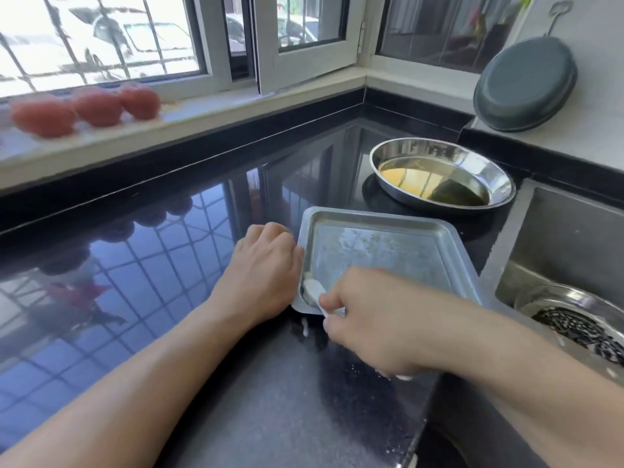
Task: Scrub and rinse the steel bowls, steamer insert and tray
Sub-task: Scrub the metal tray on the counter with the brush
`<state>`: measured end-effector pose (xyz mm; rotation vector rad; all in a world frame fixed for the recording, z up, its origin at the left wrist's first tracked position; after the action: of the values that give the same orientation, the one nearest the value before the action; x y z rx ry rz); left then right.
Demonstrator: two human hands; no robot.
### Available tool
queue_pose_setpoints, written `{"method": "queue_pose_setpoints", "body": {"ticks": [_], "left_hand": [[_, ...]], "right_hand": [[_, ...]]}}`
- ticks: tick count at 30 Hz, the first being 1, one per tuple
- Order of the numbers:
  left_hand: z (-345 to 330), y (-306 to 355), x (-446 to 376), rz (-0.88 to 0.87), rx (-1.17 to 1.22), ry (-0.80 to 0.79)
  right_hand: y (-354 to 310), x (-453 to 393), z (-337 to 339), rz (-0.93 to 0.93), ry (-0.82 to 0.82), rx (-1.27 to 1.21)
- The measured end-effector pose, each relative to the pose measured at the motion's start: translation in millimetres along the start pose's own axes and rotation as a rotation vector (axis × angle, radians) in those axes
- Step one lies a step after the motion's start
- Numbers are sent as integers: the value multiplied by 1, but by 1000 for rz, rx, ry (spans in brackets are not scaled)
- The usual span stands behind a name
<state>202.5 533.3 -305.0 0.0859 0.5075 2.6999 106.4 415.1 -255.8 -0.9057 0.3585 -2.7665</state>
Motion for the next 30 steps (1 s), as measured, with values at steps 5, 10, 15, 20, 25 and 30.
{"method": "queue_pose_setpoints", "body": {"ticks": [5,10,15,20,25,30], "left_hand": [[1,4,2,-36,4,-49],[2,4,0,-67,30,-57],[5,9,1,-71,52,-48],[7,13,5,-85,47,-73],[7,14,5,-104,36,-57],[8,13,4,-102,50,-75]], "right_hand": [[4,-42,35,-147,177,35],[16,-55,51,-102,209,-147],[12,-39,31,-114,92,-116],[30,-67,56,-117,276,-181],[31,-58,52,-96,154,62],[76,-44,83,-226,264,357]]}}
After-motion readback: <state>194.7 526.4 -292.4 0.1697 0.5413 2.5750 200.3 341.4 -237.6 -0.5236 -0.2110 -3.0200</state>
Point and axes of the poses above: each hand's wrist, its own x-axis away from the middle knuckle, its own z-axis out of the back of the hand, y = z × x, the point moved 7 cm from there along -x, towards the middle knuckle, and after that the axes turned 10 degrees about -y, right-handed, at the moved point
